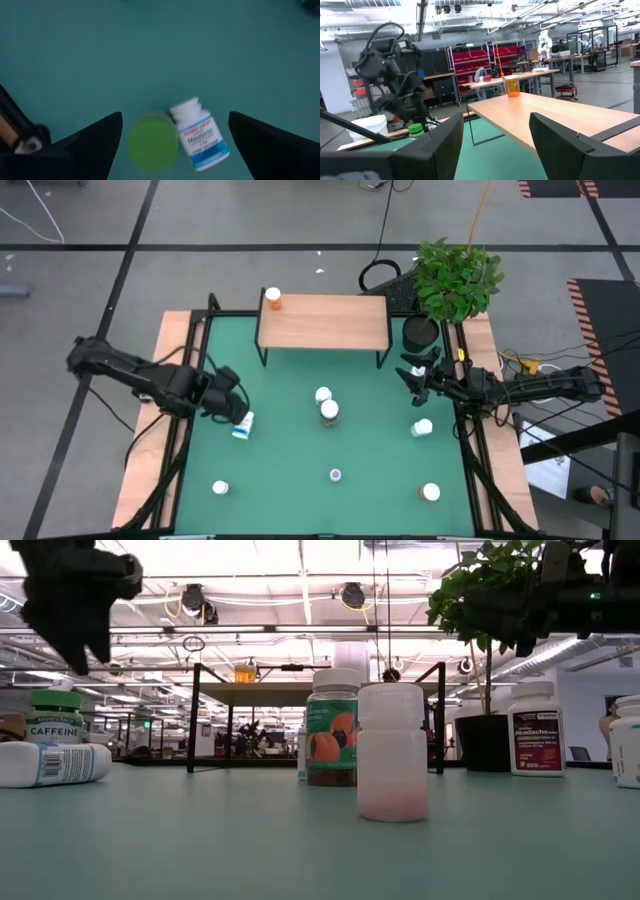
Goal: Pick and place medicine bottles onto shelf by color
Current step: Put the green bottle on the shelf
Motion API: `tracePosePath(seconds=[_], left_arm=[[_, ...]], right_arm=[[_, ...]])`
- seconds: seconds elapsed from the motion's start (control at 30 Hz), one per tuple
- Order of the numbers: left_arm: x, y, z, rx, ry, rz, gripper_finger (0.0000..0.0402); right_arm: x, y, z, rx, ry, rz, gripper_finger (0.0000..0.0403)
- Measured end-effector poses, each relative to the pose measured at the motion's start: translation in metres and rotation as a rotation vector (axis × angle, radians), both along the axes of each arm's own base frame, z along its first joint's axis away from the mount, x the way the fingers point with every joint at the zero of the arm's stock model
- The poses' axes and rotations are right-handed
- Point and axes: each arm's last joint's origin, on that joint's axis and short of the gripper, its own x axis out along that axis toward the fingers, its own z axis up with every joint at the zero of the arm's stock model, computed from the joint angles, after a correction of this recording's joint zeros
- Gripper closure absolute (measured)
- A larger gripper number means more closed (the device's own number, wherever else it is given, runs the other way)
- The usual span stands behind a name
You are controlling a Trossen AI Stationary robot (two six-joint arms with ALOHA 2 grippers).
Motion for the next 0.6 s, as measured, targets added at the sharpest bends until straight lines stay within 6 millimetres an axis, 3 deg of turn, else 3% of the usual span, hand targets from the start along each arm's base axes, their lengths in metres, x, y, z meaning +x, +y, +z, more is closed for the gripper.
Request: tracePosePath(seconds=[0.43, 0.6], left_arm=[[-0.011, -0.005, -0.006, 0.022, 0.076, 0.064, 0.0035], [-0.009, -0.006, -0.017, 0.049, 0.12, 0.07, 0.0058]], right_arm=[[0.0, 0.0, 0.002, -0.004, -0.025, -0.003, 0.0178], [0.0, 0.0, 0.002, -0.012, -0.021, -0.005, 0.0179]])
